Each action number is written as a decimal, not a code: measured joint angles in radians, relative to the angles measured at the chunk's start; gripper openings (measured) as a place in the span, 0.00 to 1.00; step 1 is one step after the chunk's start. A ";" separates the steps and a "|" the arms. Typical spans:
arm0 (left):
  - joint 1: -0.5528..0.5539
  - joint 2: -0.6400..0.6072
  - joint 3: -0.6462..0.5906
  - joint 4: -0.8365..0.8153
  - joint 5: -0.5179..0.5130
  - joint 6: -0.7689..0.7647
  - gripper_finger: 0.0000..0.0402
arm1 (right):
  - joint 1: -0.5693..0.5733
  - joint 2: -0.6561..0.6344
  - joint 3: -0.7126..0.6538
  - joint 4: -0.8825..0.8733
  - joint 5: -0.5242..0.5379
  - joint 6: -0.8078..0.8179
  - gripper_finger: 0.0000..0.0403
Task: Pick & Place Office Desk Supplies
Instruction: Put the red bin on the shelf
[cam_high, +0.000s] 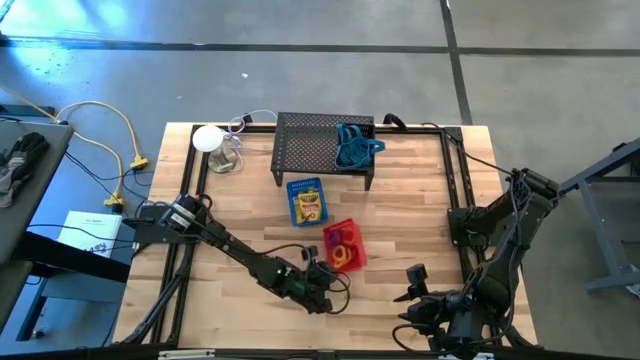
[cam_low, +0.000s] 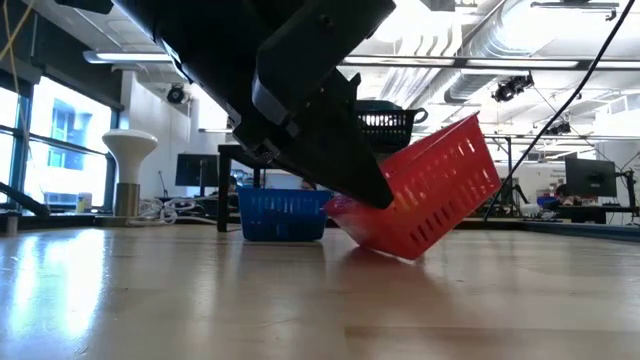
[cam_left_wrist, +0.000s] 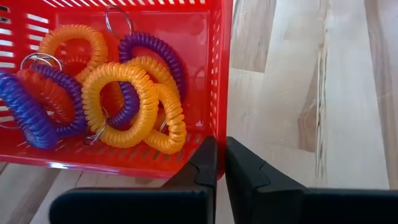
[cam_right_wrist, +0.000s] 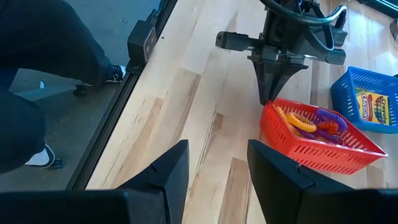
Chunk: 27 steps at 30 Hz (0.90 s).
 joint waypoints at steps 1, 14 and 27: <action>0.000 0.000 0.000 0.000 0.000 0.000 0.02 | 0.000 0.000 0.000 0.000 0.000 0.000 0.38; -0.044 -0.022 0.223 -0.379 0.062 -0.014 0.01 | 0.000 0.000 0.000 0.007 0.000 0.000 0.38; -0.056 -0.021 0.365 -0.657 0.147 -0.092 0.01 | 0.000 0.000 0.000 0.009 0.000 0.005 0.38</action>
